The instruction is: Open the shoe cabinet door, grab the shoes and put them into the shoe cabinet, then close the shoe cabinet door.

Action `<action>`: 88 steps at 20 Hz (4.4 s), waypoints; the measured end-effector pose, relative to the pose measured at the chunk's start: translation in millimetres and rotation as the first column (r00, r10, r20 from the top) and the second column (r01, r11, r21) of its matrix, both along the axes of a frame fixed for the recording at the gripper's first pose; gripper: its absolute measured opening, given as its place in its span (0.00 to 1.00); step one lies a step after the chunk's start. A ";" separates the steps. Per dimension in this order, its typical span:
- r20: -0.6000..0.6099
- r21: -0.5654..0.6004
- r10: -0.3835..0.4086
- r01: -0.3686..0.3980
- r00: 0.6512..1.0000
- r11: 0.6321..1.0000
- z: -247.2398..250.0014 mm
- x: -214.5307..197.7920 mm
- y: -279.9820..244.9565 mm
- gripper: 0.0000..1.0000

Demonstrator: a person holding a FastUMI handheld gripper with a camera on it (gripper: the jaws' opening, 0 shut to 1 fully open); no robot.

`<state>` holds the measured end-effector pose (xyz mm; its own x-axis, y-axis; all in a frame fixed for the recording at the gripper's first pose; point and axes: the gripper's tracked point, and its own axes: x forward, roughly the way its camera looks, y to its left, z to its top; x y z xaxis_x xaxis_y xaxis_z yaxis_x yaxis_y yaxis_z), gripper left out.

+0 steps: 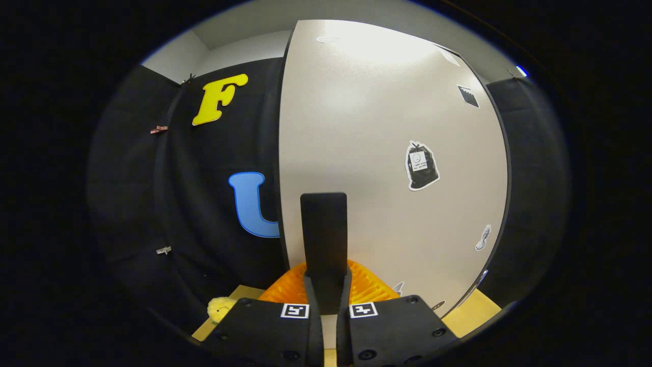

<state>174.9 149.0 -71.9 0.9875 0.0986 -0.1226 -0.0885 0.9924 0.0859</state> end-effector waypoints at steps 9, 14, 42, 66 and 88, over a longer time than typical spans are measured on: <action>-0.004 0.031 0.077 -0.077 0.997 0.997 11.9 -84.1 -40.3 0.13; -0.001 0.021 0.097 -0.097 0.995 0.995 16.2 -118.5 -70.2 0.13; 0.052 0.039 0.046 -0.048 0.998 0.998 20.2 -175.0 -304.2 0.06; 0.033 0.012 0.053 -0.053 0.998 0.999 30.3 -282.6 -221.6 0.79; -0.653 0.064 0.089 -0.062 0.752 0.996 -359.8 -257.2 -55.1 0.99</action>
